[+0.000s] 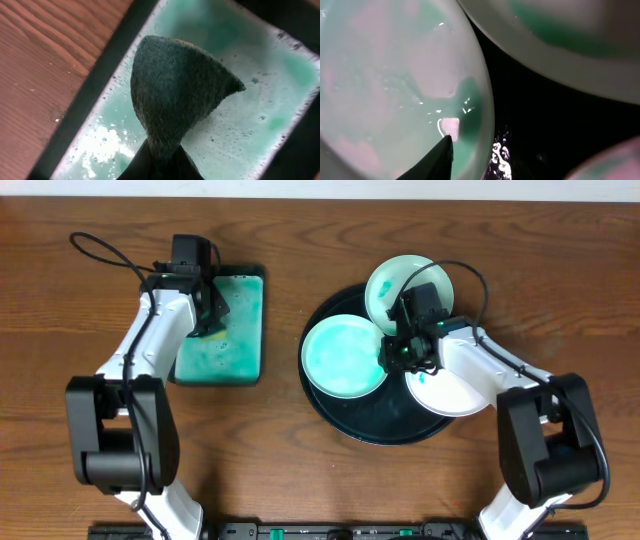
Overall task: Clean dirty plates on tray and stack at the side
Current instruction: 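Return the sponge to the soapy tray with the left gripper, then grasp the scrubbed pale green plate rim with the right gripper and lift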
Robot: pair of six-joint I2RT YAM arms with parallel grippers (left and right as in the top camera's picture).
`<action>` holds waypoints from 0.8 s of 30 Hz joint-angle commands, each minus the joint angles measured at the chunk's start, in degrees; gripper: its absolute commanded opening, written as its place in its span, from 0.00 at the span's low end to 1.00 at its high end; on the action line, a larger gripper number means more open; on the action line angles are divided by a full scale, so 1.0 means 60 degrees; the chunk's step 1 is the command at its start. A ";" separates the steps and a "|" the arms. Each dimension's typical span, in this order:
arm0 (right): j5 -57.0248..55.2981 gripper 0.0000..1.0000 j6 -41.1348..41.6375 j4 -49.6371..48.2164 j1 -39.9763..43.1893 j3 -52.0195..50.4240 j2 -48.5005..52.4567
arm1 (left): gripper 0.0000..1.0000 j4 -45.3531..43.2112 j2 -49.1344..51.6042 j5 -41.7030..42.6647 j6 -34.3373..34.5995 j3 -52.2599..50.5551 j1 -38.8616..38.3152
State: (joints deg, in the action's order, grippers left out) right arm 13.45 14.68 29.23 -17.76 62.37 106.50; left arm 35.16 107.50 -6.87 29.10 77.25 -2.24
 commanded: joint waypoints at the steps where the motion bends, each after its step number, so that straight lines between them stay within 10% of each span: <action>1: 0.0117 0.35 0.0091 -0.0175 -0.0240 -0.0051 0.0131 | 0.07 -0.0080 0.0495 -0.0182 0.0011 -0.0029 -0.0036; 5: 0.0040 0.35 0.0091 -0.0248 -0.0324 -0.0051 0.0193 | 0.10 -0.0157 0.0688 -0.0182 0.0011 -0.0029 -0.0029; 10: -0.0208 0.35 0.0087 -0.0310 -0.0368 -0.0051 0.0528 | 0.44 -0.0226 0.0685 -0.0189 0.0007 -0.0026 -0.0029; 17: -0.0204 0.01 0.0087 -0.0255 -0.0379 0.0036 0.0627 | 0.45 -0.0040 0.0135 -0.0186 0.0011 0.0051 -0.0004; 24: -0.0280 0.01 -0.0270 0.0492 -0.0404 0.0758 0.0608 | 0.59 0.0157 -0.1224 -0.0189 0.0007 0.0055 -0.0004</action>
State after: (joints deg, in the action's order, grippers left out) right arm 11.44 15.44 31.03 -18.98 65.25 108.66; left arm 35.77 104.77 -6.85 29.06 77.25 -2.46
